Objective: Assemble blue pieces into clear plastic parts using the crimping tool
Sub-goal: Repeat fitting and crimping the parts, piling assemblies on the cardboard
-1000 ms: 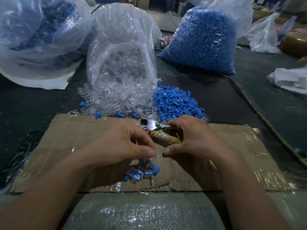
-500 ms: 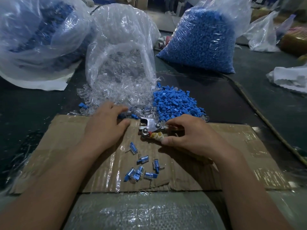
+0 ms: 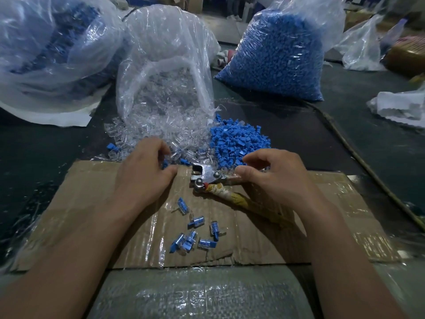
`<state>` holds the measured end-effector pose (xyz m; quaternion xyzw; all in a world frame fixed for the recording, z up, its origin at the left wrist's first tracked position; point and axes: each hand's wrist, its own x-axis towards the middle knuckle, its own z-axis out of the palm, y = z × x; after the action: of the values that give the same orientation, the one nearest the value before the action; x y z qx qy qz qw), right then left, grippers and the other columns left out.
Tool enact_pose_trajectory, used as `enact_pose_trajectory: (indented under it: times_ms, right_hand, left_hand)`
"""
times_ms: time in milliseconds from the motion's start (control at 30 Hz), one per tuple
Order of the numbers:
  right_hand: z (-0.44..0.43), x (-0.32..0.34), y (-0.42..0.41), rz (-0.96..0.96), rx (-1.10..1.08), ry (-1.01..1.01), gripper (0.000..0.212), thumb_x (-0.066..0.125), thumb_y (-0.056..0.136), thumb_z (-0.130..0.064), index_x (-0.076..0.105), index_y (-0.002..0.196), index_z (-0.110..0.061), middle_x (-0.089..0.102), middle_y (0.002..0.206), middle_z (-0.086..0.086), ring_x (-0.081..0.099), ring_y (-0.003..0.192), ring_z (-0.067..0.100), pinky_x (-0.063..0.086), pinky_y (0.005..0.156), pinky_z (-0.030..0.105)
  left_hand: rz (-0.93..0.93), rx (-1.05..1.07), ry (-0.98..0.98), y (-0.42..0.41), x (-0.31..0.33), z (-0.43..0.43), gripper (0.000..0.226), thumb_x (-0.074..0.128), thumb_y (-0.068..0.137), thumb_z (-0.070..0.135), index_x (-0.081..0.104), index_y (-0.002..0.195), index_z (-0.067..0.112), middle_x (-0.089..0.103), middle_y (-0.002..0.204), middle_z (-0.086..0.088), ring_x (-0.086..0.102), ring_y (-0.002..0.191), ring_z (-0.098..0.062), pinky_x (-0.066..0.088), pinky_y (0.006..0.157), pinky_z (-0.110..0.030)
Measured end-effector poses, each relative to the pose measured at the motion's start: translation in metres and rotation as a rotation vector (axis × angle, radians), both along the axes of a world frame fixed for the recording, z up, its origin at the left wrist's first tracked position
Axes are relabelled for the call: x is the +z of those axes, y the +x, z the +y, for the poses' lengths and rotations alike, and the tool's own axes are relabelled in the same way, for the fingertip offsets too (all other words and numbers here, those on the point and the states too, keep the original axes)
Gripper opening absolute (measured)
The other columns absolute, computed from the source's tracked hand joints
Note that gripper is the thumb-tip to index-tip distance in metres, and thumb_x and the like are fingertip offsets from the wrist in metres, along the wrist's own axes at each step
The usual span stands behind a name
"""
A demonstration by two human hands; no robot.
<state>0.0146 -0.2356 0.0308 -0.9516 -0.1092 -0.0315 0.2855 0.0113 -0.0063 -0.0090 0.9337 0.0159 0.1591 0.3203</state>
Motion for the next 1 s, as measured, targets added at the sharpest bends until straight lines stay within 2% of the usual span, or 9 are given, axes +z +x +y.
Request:
enact_pose_trajectory:
  times_ms: [67,133,267,467,633,733,833,900,1000]
  right_hand:
    - [-0.001,0.000,0.000,-0.008,-0.006,-0.002,0.041,0.064,0.074,-0.051,0.068,0.104,-0.023,0.053,0.080,-0.021,0.049,0.074,-0.008,0.036,0.066,0.008]
    - [-0.001,0.000,0.000,-0.009,-0.009,0.011,0.036,0.065,0.075,-0.049,0.069,0.101,-0.023,0.053,0.077,-0.023,0.050,0.075,-0.007,0.037,0.066,0.010]
    - [-0.002,0.000,0.000,-0.015,-0.024,0.024,0.029,0.066,0.077,-0.045,0.069,0.096,-0.024,0.055,0.075,-0.023,0.052,0.076,-0.008,0.037,0.065,0.008]
    - [-0.003,-0.001,0.001,-0.018,-0.050,0.046,0.023,0.066,0.077,-0.044,0.070,0.090,-0.026,0.061,0.077,-0.019,0.055,0.077,-0.003,0.041,0.067,0.014]
    - [-0.007,-0.003,0.004,-0.042,-0.086,0.056,0.010,0.065,0.082,-0.038,0.069,0.084,-0.029,0.057,0.071,-0.023,0.054,0.072,-0.004,0.041,0.064,0.018]
    - [-0.011,-0.006,0.008,-0.072,-0.151,0.065,0.007,0.064,0.084,-0.034,0.067,0.081,-0.029,0.054,0.067,-0.024,0.053,0.068,-0.004,0.040,0.063,0.021]
    - [-0.013,-0.009,0.011,-0.095,-0.202,0.060,0.008,0.063,0.085,-0.031,0.069,0.084,-0.025,0.053,0.066,-0.023,0.051,0.066,-0.003,0.039,0.063,0.023]
    - [-0.015,-0.011,0.013,-0.105,-0.224,0.052,0.008,0.063,0.086,-0.028,0.070,0.085,-0.024,0.053,0.067,-0.022,0.050,0.065,-0.004,0.037,0.064,0.022]
    - [-0.017,-0.014,0.015,-0.107,-0.243,0.041,0.010,0.062,0.086,-0.026,0.071,0.089,-0.021,0.055,0.071,-0.016,0.050,0.066,-0.001,0.037,0.067,0.022]
  left_hand:
    - [0.061,-0.051,0.057,0.000,-0.002,0.000,0.046,0.069,0.079,0.031,0.051,0.121,0.024,0.041,0.094,0.005,0.043,0.083,-0.010,0.039,0.073,-0.030]
    - [0.120,-0.071,0.143,0.001,-0.003,0.000,0.056,0.062,0.083,0.040,0.043,0.134,0.029,0.037,0.098,0.004,0.039,0.091,-0.010,0.038,0.078,-0.030]
    - [0.092,-0.071,0.139,0.001,-0.003,-0.001,0.041,0.060,0.085,0.036,0.052,0.125,0.027,0.038,0.097,0.006,0.041,0.091,-0.010,0.041,0.080,-0.031]
    - [-0.019,-0.069,0.061,-0.003,-0.001,-0.002,0.007,0.062,0.085,0.019,0.060,0.092,0.017,0.049,0.089,0.006,0.047,0.085,-0.011,0.034,0.074,-0.026]
    - [-0.079,-0.027,-0.164,-0.008,0.009,-0.005,0.008,0.060,0.087,0.013,0.061,0.093,0.018,0.056,0.078,0.010,0.053,0.071,-0.002,0.036,0.063,-0.014]
    - [-0.067,-0.075,-0.412,-0.015,0.014,-0.009,0.021,0.056,0.089,0.009,0.058,0.100,0.027,0.061,0.080,0.011,0.060,0.071,0.000,0.048,0.062,-0.011]
    - [-0.043,-0.114,-0.709,-0.021,0.020,-0.014,0.033,0.050,0.089,-0.002,0.063,0.093,0.029,0.066,0.084,0.001,0.063,0.068,0.003,0.048,0.056,-0.008]
    - [0.013,-0.130,-0.817,-0.022,0.023,-0.016,0.033,0.054,0.084,-0.007,0.066,0.086,0.024,0.067,0.087,-0.004,0.066,0.068,0.000,0.048,0.054,-0.009]
    - [0.091,-0.131,-0.850,-0.023,0.023,-0.014,0.026,0.068,0.071,0.001,0.065,0.085,0.023,0.068,0.088,-0.004,0.068,0.067,-0.008,0.051,0.052,-0.015]
